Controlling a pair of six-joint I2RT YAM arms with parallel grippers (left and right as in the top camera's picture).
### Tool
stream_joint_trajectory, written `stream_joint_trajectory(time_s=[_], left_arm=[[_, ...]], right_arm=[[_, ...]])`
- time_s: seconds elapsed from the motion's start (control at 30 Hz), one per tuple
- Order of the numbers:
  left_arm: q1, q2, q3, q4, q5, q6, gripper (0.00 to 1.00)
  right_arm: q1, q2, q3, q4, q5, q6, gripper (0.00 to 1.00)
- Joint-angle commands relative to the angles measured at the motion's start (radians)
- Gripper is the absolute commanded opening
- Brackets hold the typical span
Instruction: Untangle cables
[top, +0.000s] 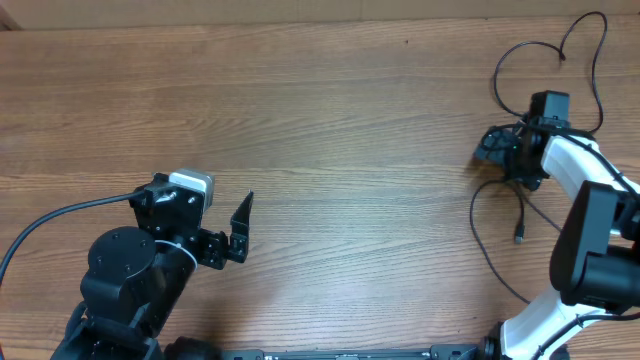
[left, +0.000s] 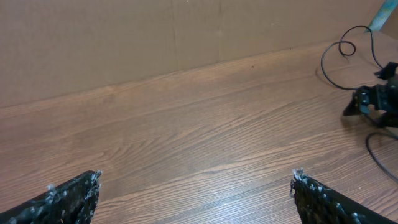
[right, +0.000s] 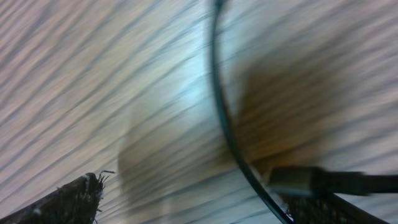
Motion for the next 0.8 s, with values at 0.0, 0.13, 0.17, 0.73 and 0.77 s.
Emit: stream_joint_trajectory(time_s=[0.0, 0.13, 0.17, 0.73, 0.77], left_arm=[[0.003, 0.002, 0.002, 0.007, 0.0, 0.02, 1.0], [0.003, 0.002, 0.002, 0.007, 0.0, 0.02, 1.0], [0.003, 0.002, 0.002, 0.008, -0.001, 0.02, 1.0], [0.003, 0.002, 0.005, 0.06, -0.023, 0.02, 0.99], [0.003, 0.002, 0.01, 0.059, -0.023, 0.02, 1.0]], right_arm=[[0.117, 0.089, -0.045, -0.043, -0.192, 0.05, 0.94], [0.233, 0.089, -0.043, -0.05, -0.092, 0.122, 0.98], [0.247, 0.089, -0.04, -0.055, -0.059, 0.149, 0.98], [0.256, -0.478, 0.162, -0.359, 0.031, 0.092, 0.99], [0.256, -0.556, 0.163, -0.38, 0.032, 0.088, 0.99]])
